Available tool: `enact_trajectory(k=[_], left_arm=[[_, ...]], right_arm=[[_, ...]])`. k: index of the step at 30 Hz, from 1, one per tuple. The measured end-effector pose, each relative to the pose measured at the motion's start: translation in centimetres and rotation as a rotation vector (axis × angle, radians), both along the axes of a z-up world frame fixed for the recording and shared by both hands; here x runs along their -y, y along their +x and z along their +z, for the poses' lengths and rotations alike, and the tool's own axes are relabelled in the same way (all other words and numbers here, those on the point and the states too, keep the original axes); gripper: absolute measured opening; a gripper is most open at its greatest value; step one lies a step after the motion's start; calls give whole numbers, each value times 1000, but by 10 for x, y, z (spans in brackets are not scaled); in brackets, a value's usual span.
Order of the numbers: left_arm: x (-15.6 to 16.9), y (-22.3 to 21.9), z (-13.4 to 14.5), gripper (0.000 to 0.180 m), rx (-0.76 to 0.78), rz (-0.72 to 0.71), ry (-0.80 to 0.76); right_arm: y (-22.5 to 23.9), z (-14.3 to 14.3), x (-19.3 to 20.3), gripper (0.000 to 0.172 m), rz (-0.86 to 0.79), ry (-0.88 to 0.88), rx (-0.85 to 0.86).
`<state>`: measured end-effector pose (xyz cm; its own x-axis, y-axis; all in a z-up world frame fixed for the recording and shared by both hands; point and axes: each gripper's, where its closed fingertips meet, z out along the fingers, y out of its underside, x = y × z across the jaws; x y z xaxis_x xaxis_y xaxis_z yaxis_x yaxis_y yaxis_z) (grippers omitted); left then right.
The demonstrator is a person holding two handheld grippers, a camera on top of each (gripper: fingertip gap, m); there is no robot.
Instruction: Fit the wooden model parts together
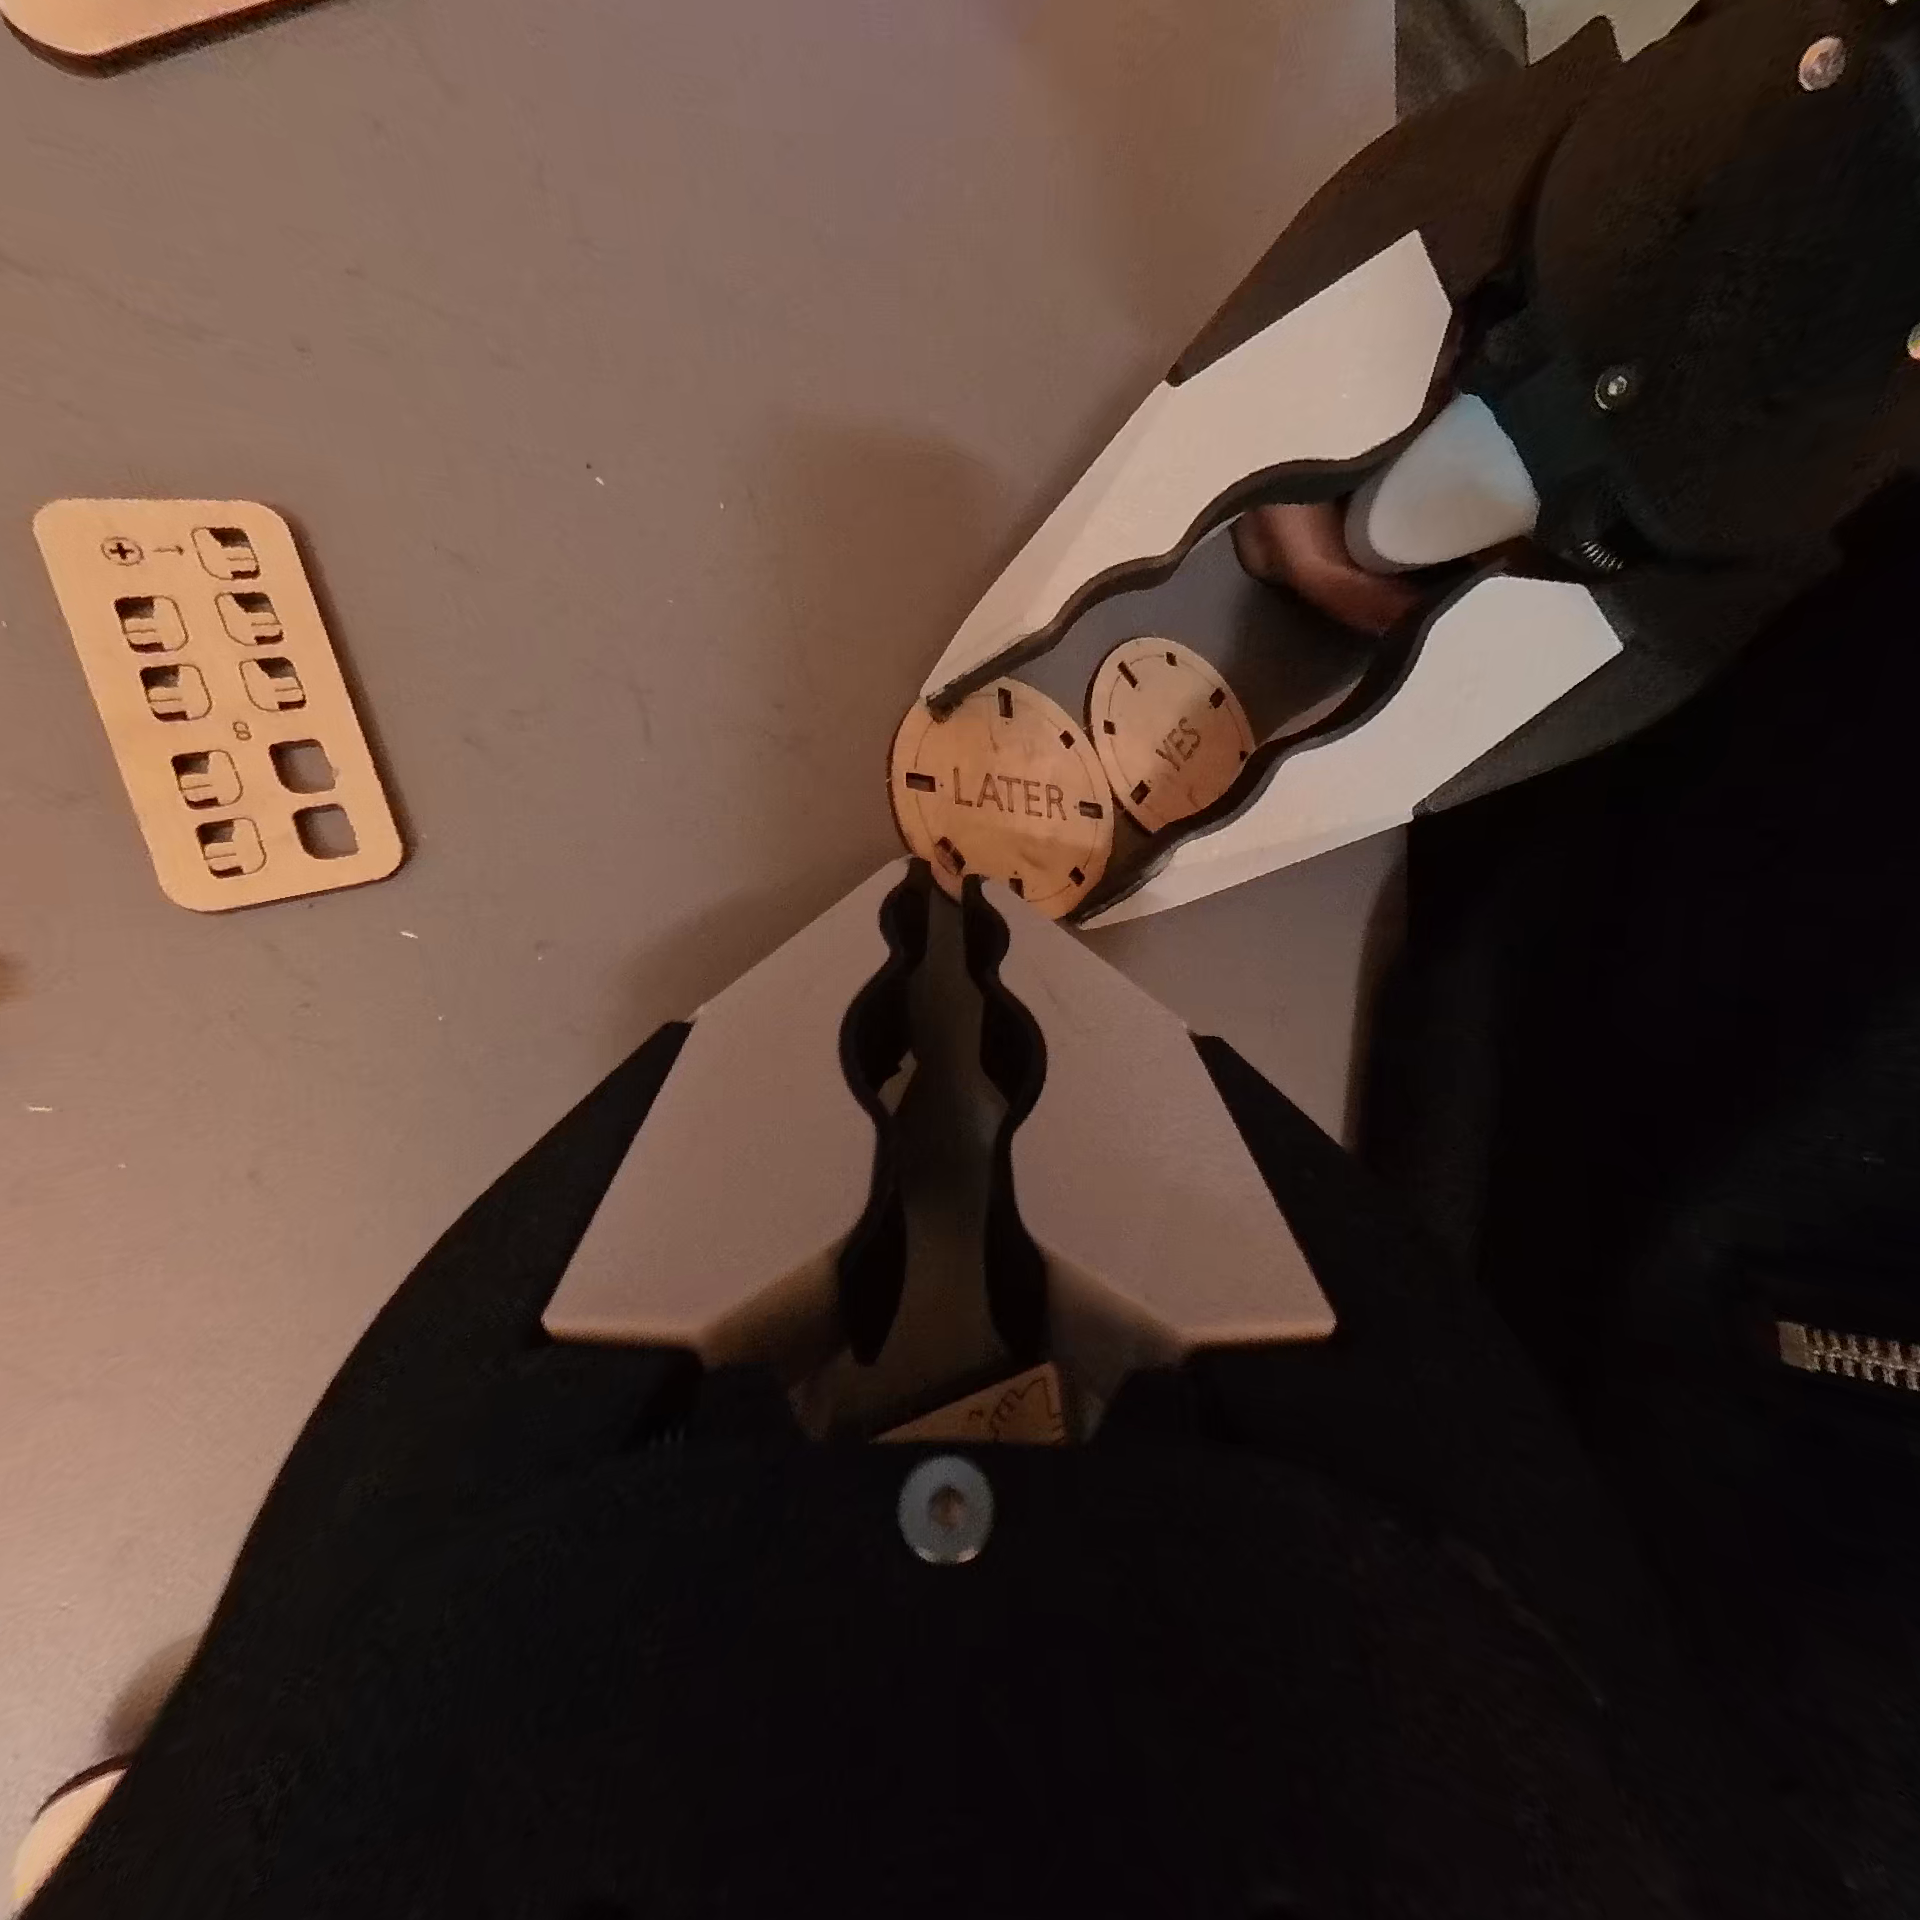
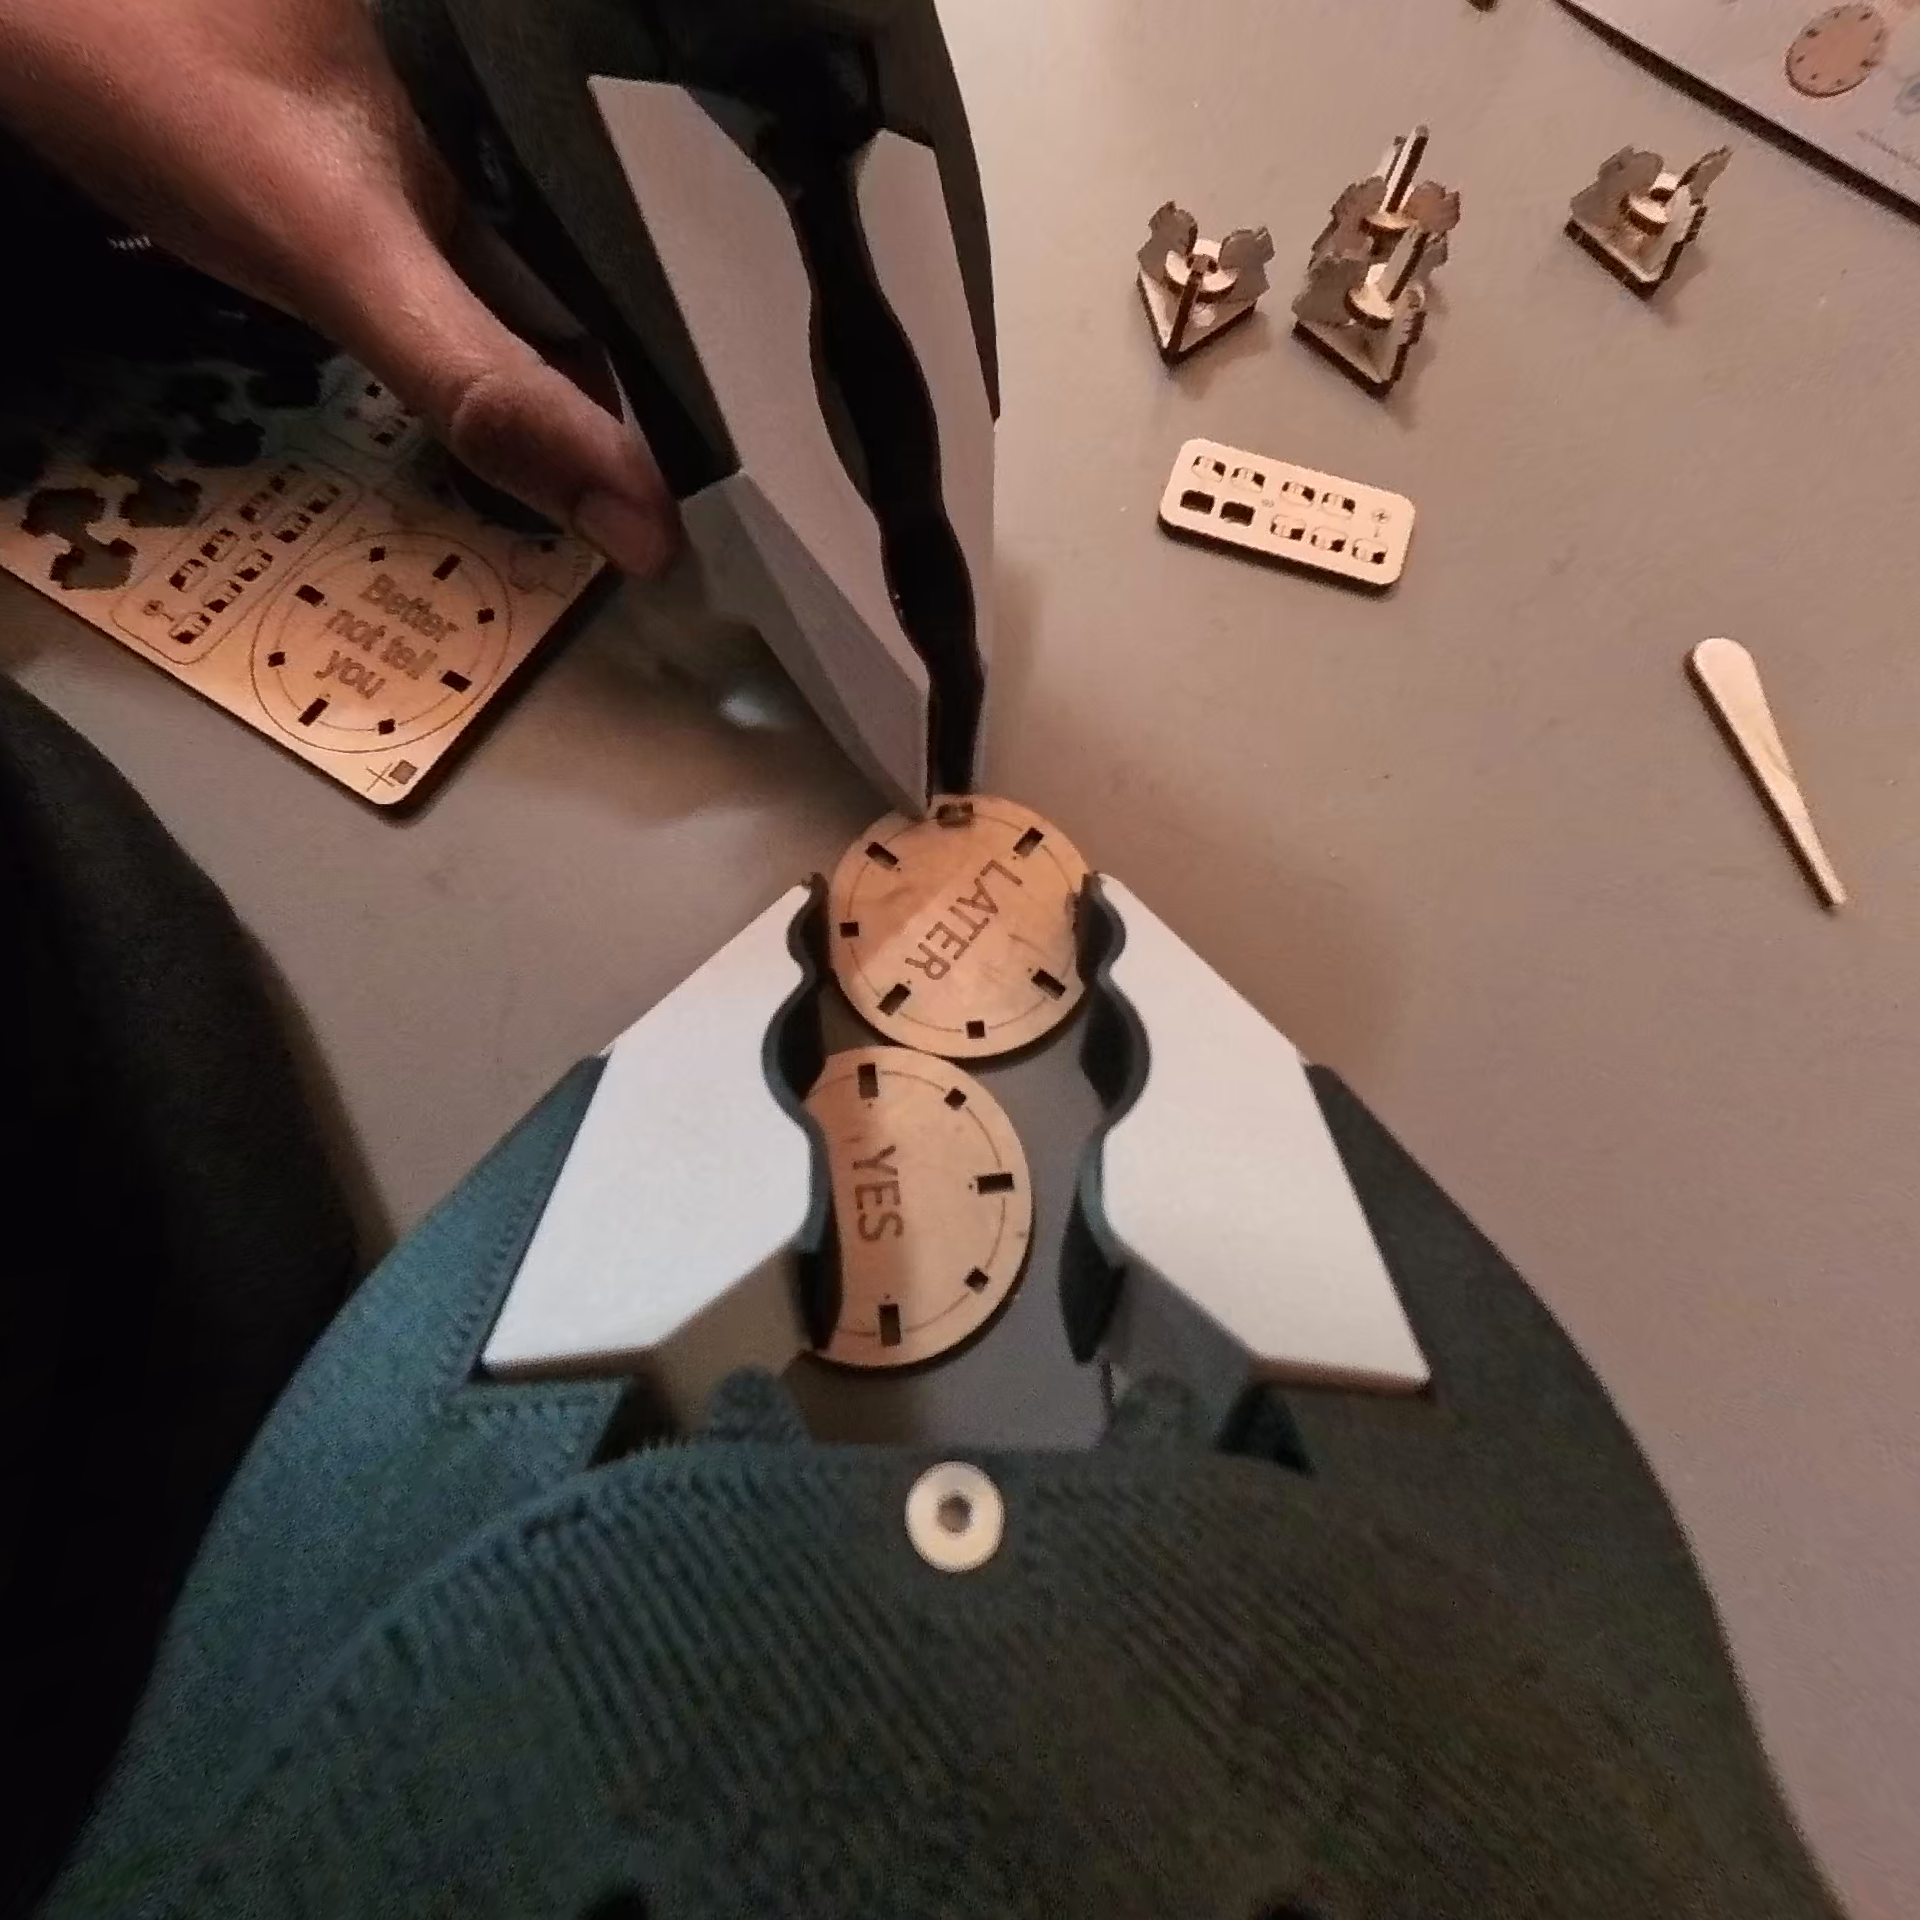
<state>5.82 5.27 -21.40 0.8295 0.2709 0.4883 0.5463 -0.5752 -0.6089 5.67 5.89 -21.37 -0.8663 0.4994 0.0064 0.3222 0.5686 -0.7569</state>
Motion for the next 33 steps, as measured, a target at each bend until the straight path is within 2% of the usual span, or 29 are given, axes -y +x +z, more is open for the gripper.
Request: enact_trajectory(k=[19, 21, 26, 33], left_arm=[[0, 0, 0, 5, -3, 4, -4], [0, 1, 0, 5, -1, 0, -4], [-1, 2, 0, 4, 7, -3, -3], [1, 1, -1, 3, -44, -7, -24]], right_arm=[[0, 1, 0, 48, 7, 3, -14], [-5, -2, -3, 78, -31, -3, 31], [-8, 1, -5, 71, -52, -58, 79], [-5, -2, -3, 69, -31, 9, 14]])
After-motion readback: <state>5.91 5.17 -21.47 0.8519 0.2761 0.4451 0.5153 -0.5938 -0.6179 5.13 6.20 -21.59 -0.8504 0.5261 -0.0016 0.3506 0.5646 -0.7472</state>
